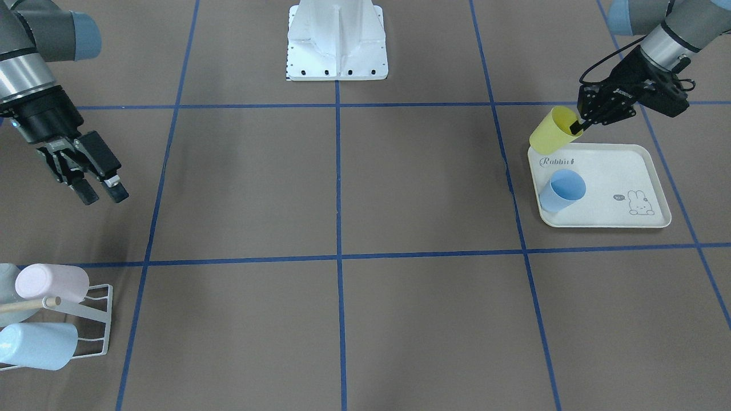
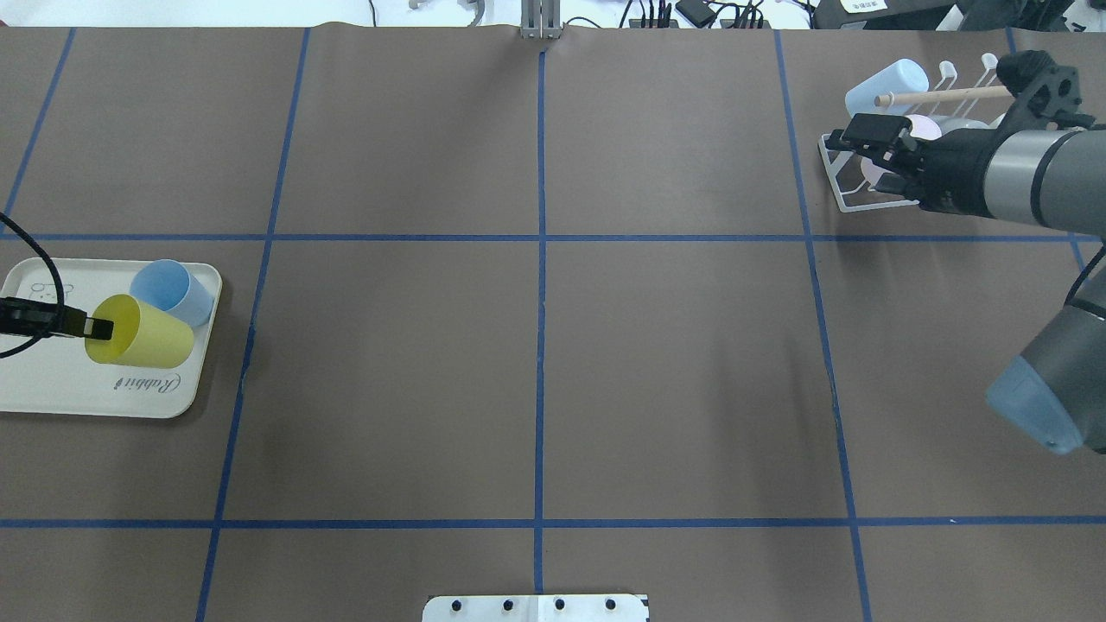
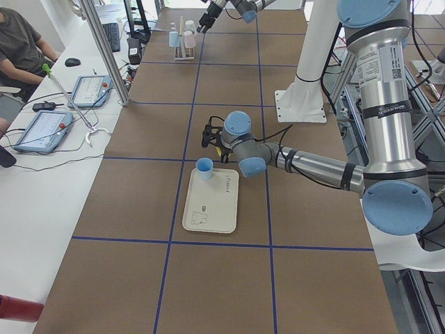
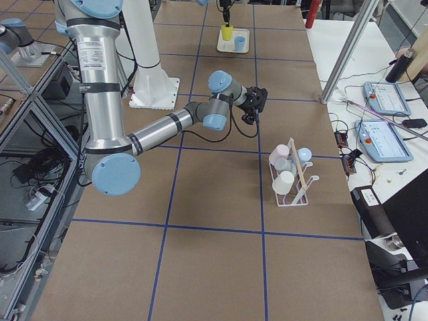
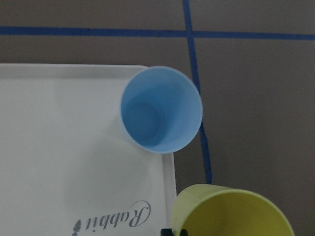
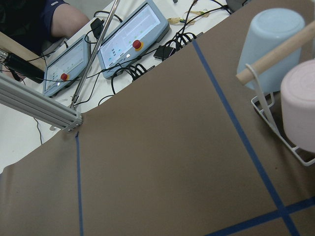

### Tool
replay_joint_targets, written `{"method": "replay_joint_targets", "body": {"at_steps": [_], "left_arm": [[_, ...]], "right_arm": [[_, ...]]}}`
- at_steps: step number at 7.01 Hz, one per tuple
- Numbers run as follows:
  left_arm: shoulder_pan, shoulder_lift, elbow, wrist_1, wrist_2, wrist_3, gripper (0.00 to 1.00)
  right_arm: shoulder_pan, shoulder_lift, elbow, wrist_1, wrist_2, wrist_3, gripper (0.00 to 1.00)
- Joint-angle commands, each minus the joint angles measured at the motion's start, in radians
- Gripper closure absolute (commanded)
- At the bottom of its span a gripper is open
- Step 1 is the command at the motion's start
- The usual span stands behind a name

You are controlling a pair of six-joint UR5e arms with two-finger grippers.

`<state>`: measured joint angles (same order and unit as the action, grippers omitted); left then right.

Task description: Transfer IKEA cup to right arm and place on rack

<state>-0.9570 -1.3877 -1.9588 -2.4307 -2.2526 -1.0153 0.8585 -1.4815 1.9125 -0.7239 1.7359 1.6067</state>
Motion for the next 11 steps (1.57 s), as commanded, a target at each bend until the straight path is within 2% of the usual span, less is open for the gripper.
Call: {"method": "replay_joint_targets", "body": {"at_steps": [1, 3, 5, 6, 7, 9, 10, 11], "left_arm": [[0.000, -0.154, -0.011, 0.004, -0.005, -0.253, 1.00], [0.052, -0.303, 0.012, -0.010, -0.004, -0.476, 1.00], [0.108, -0.541, 0.084, -0.014, 0.005, -0.728, 1.00], [0.124, -0.647, 0.151, -0.066, 0.021, -0.828, 1.00], [0.182, -0.675, 0.202, -0.246, 0.135, -0.962, 1.00], [0.277, -0.701, 0.326, -0.582, 0.349, -1.118, 1.00], [0.305, -0.727, 0.389, -0.690, 0.420, -1.152, 1.00], [0.308, -0.746, 0.428, -0.741, 0.423, -1.180, 1.00]], "right_arm": [[-0.093, 0.009, 0.000, 0.096, -0.075, 0.154, 0.00], [-0.131, 0.024, 0.000, 0.217, -0.075, 0.353, 0.00], [-0.157, 0.050, 0.002, 0.306, -0.072, 0.525, 0.00], [-0.164, 0.053, -0.004, 0.386, -0.073, 0.653, 0.00], [-0.167, 0.053, -0.015, 0.470, -0.070, 0.733, 0.00], [-0.177, 0.101, -0.026, 0.488, -0.075, 0.864, 0.00], [-0.179, 0.113, -0.029, 0.488, -0.075, 0.893, 0.00], [-0.182, 0.116, -0.023, 0.489, -0.072, 0.894, 0.00]]}}
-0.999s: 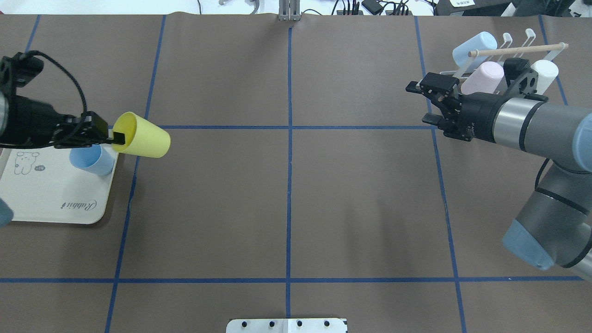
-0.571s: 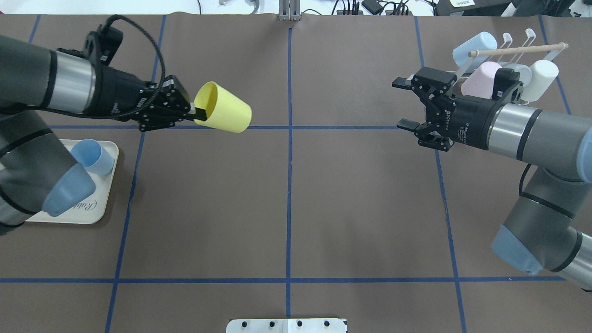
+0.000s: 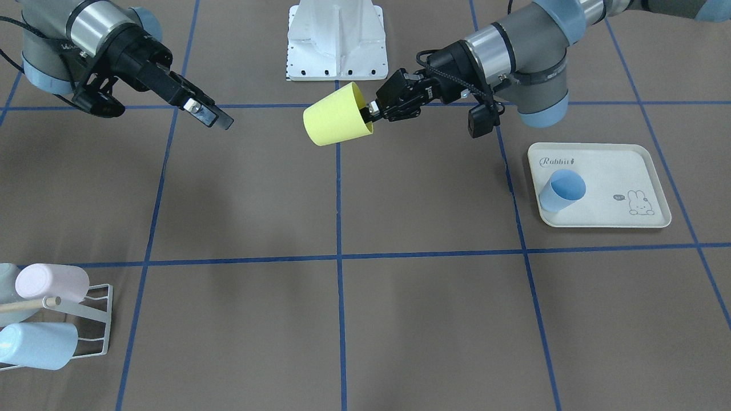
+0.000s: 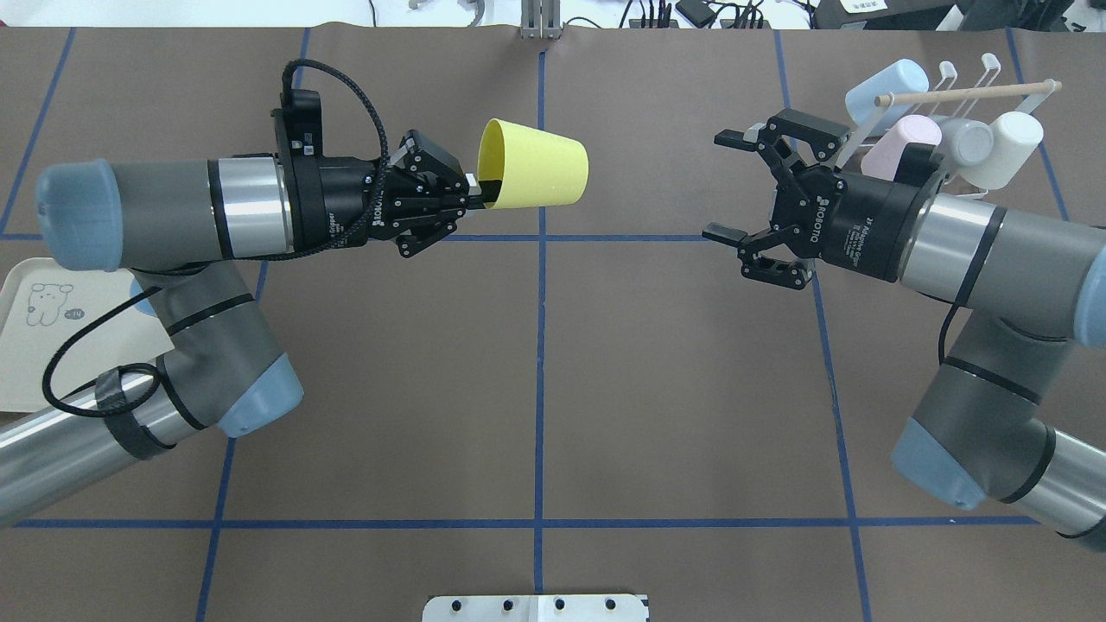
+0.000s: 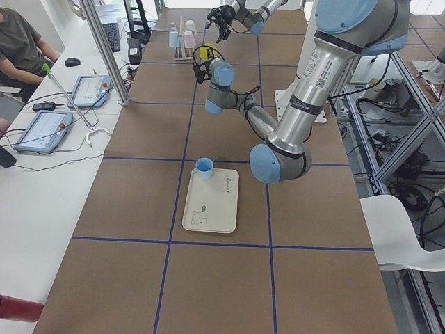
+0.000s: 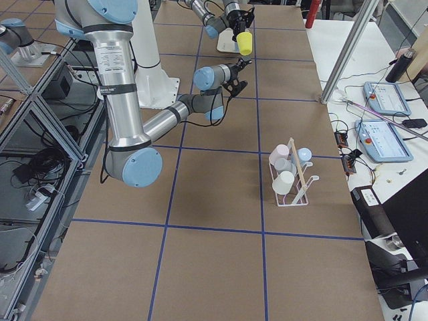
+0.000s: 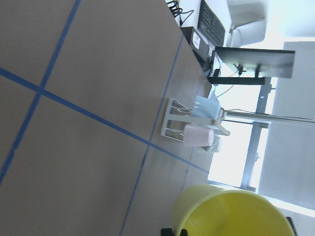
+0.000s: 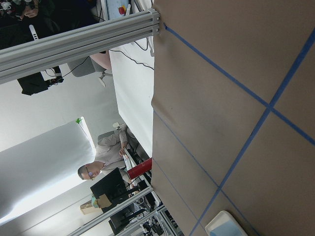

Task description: Transfer IKEA cup to right arm and place on rack

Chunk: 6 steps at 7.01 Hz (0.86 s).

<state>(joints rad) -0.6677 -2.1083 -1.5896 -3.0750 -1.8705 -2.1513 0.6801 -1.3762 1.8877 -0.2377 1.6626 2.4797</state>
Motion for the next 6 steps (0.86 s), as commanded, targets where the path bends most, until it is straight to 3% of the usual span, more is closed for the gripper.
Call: {"method": "replay_joint_targets", "body": {"at_steps": [1, 6], "left_arm": [[0.023, -0.053, 0.075, -0.103, 0.040, -0.068, 1.00], [0.036, -0.119, 0.115, -0.105, 0.040, -0.091, 1.00]], "right_arm": [[-0.013, 0.044, -0.004, 0.002, 0.002, 0.022, 0.00], [-0.040, 0.072, -0.001, 0.002, -0.024, 0.090, 0.00]]}}
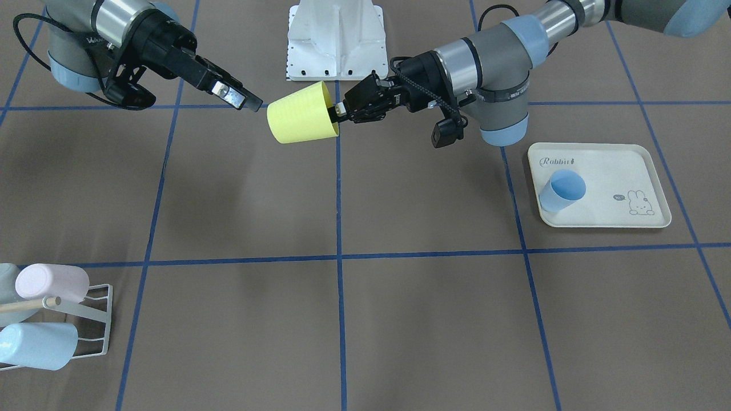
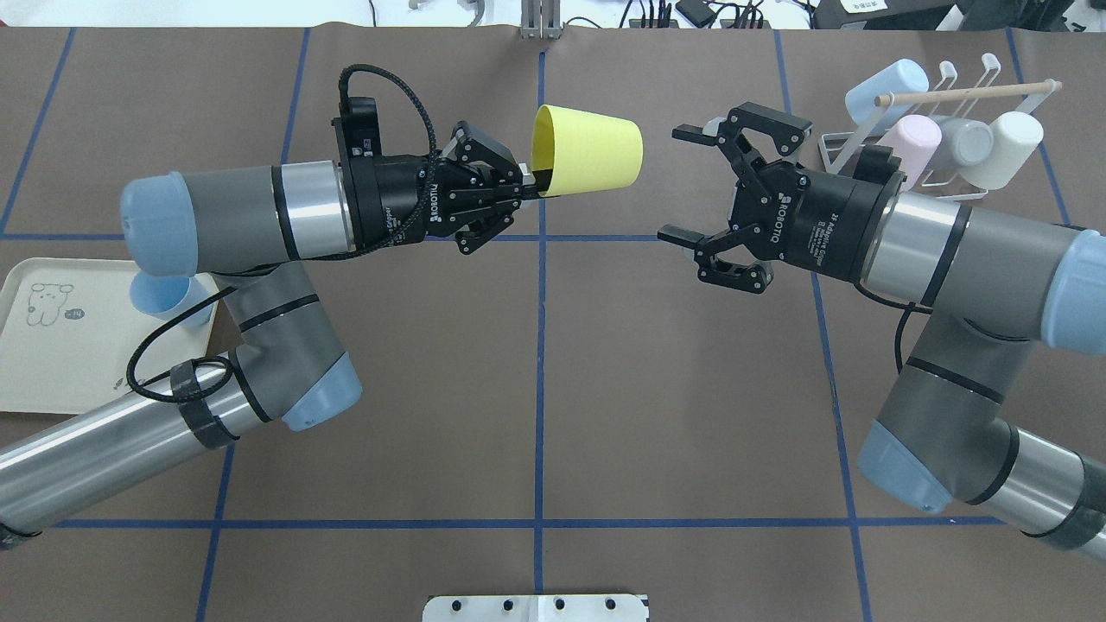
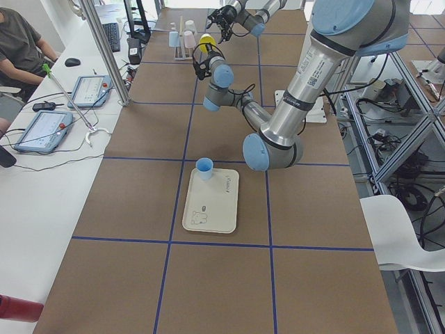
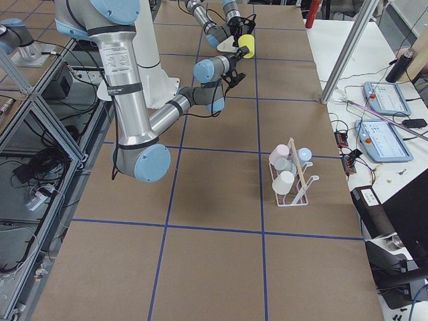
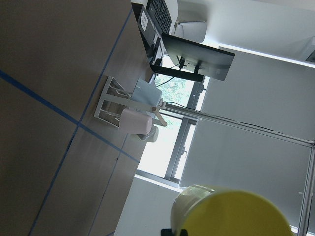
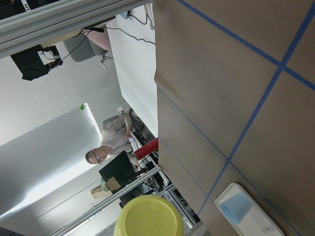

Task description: Transfer IKEA cup to right arm and place on rack

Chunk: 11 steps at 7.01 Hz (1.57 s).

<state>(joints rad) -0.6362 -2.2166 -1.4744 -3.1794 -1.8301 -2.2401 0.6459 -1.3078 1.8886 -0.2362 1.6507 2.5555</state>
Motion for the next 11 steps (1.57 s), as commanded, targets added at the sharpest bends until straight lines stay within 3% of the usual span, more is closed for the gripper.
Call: {"method": "replay_joint_targets", "body": {"at_steps": [1, 9, 11], "left_arm": [[0.006, -0.014, 0.000, -0.001, 0.000, -0.019, 1.00], [0.047, -0.043, 0.003, 0.007, 0.002, -0.036, 1.00], [0.059, -0.043, 0.003, 0.009, 0.002, -0.035, 1.00]], "right_arm": [[-0.009, 0.005, -0.002, 0.000, -0.015, 0.014, 0.00], [-0.022, 0.012, -0.005, 0.000, -0.043, 0.052, 0.01], [-0.022, 0.012, -0.005, 0.000, -0.054, 0.054, 0.17]]}}
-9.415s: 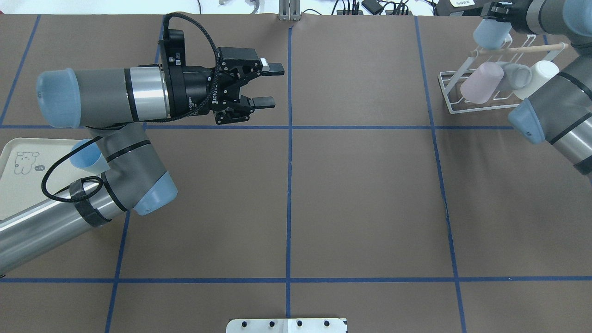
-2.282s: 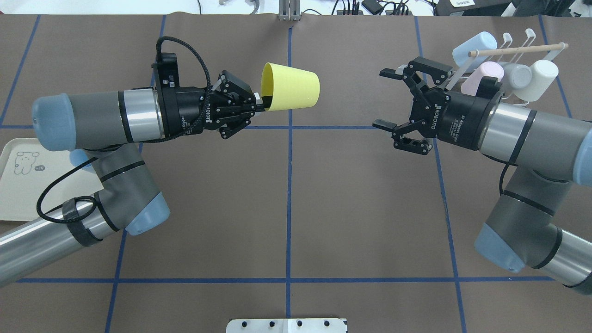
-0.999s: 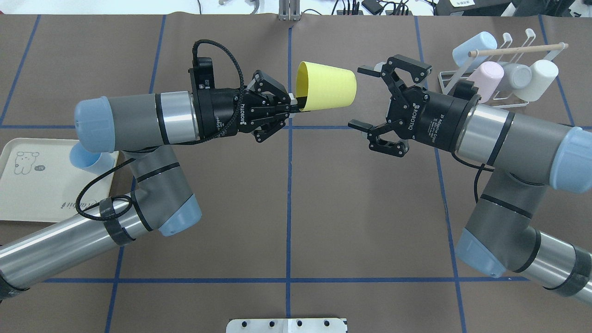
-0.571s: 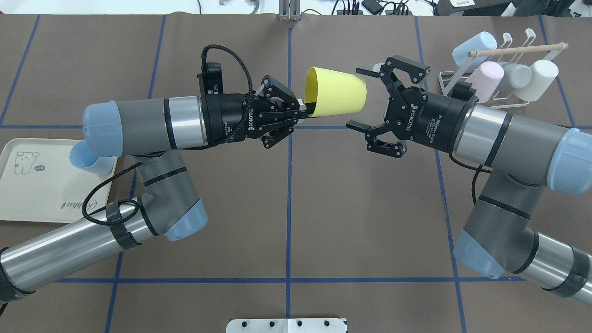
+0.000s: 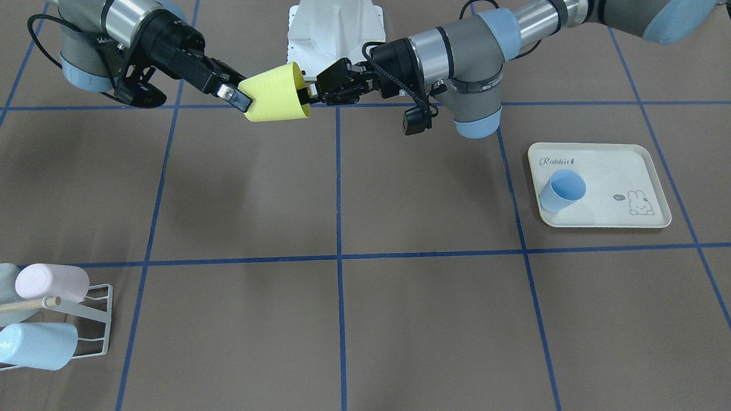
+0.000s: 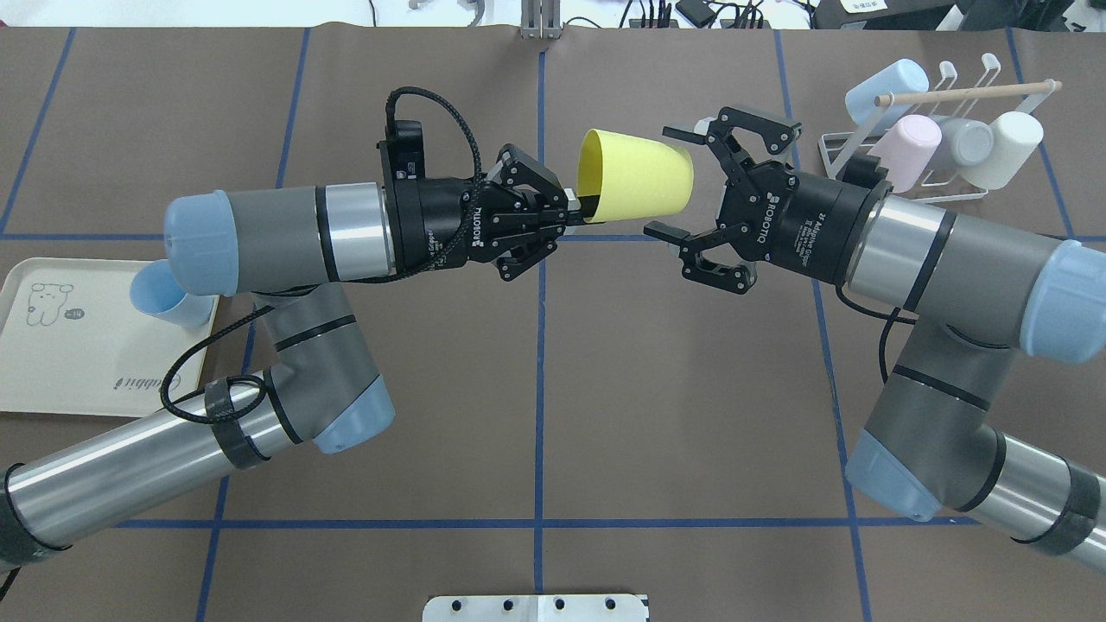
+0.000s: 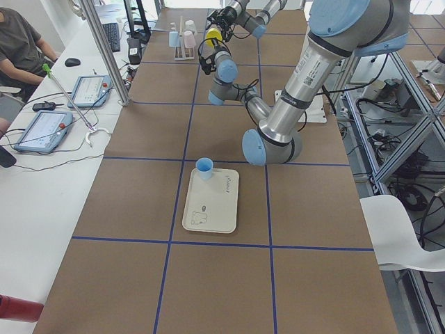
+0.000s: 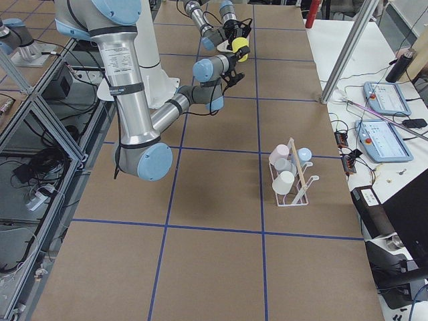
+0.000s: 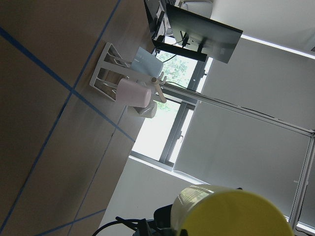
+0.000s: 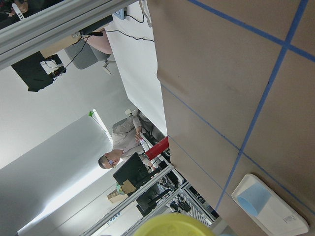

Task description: Transfer IKEA cup to right arm and place on rack

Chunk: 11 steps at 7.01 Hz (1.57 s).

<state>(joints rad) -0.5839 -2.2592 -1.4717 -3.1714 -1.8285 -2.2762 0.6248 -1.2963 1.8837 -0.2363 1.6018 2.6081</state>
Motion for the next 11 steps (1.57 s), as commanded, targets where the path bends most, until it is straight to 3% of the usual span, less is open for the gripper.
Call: {"method": "replay_joint_targets", "body": {"at_steps": [1, 2, 3, 4, 5, 6, 9, 11], "left_arm": [[0.007, 0.000, 0.001, 0.001, 0.000, 0.001, 1.00], [0.012, 0.000, 0.001, 0.002, 0.000, 0.001, 1.00], [0.012, 0.000, -0.002, 0.004, 0.000, 0.001, 1.00], [0.012, -0.009, -0.002, 0.005, 0.000, 0.004, 0.66], [0.012, -0.013, -0.002, 0.007, 0.000, 0.004, 0.56], [0.009, -0.013, -0.002, 0.005, 0.002, 0.010, 0.34], [-0.017, 0.009, 0.001, 0.004, 0.002, 0.027, 0.31], [-0.020, 0.038, 0.001, 0.005, 0.002, 0.096, 0.31]], "right_arm": [[-0.001, 0.000, 0.000, 0.000, -0.006, 0.003, 0.43], [-0.001, 0.000, 0.000, 0.002, -0.005, 0.003, 0.75], [-0.001, 0.000, 0.002, 0.002, -0.005, 0.003, 1.00], [-0.001, -0.001, 0.003, 0.002, -0.005, 0.003, 1.00], [-0.001, 0.000, 0.003, 0.002, -0.006, 0.003, 1.00], [-0.001, -0.001, 0.005, 0.002, -0.005, 0.001, 1.00], [0.024, -0.035, 0.026, 0.000, 0.001, -0.022, 1.00], [0.094, -0.139, 0.040, -0.011, 0.012, -0.252, 1.00]]}}
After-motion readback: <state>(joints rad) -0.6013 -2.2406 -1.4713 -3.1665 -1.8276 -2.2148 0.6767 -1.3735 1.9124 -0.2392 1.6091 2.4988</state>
